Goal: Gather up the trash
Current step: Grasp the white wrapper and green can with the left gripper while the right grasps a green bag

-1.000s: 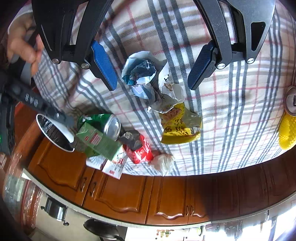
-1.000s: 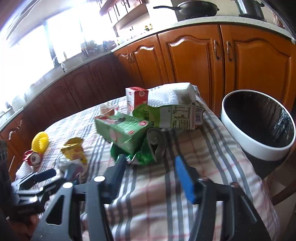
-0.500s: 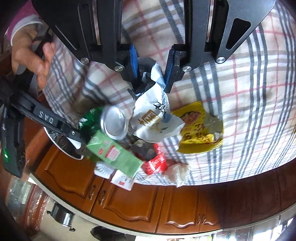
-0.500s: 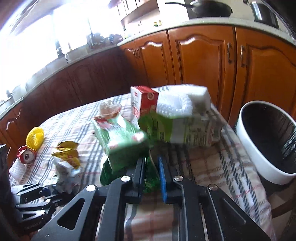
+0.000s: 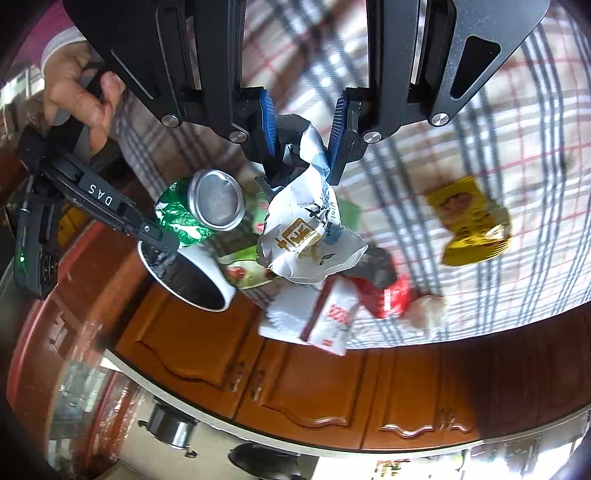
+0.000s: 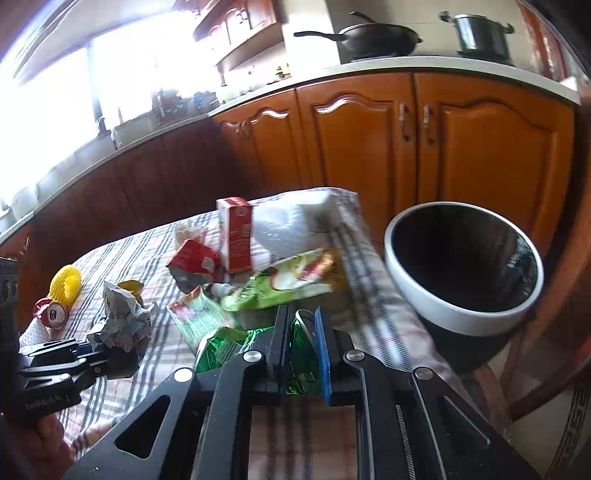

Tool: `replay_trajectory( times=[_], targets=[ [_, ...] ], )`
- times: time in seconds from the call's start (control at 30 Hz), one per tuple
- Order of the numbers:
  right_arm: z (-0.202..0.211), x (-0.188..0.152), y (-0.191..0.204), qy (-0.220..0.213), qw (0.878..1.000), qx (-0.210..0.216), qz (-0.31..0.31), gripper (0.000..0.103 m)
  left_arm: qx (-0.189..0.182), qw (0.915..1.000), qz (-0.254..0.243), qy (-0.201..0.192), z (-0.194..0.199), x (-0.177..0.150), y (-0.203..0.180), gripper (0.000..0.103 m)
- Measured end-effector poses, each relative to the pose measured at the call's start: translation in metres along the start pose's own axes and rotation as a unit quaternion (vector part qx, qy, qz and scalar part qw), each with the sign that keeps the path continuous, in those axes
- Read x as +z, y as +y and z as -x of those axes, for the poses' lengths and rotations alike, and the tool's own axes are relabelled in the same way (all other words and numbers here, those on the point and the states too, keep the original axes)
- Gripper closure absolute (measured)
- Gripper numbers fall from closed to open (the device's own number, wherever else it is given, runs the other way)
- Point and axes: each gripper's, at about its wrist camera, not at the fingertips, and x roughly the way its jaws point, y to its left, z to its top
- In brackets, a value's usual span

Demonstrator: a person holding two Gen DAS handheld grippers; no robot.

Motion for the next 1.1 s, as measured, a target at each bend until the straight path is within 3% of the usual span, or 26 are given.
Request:
replay_trajectory(
  times=[0.57,0.93,1.1],
  targets=[
    [0.029,0.003,-0.05,-0.032,0.999,-0.026,-0.035,0.09,-0.043,0.9978,-0.049,0.008,-0.026,0.022,-0.062,0.08],
    [0.0,-0.022,-0.06,0.049,0.998,0.004,-0.042,0.084,-0.041,0.998,-0.041,0.024,-0.04,0.021,-0.057,0.08],
    [-0.004,-0.022,-0.058,0.059,0.998,-0.005,-0.028,0.087,-0.042,0.9978,-0.043,0.026,-0.043,0.023,-0.058,0.08]
  ],
)
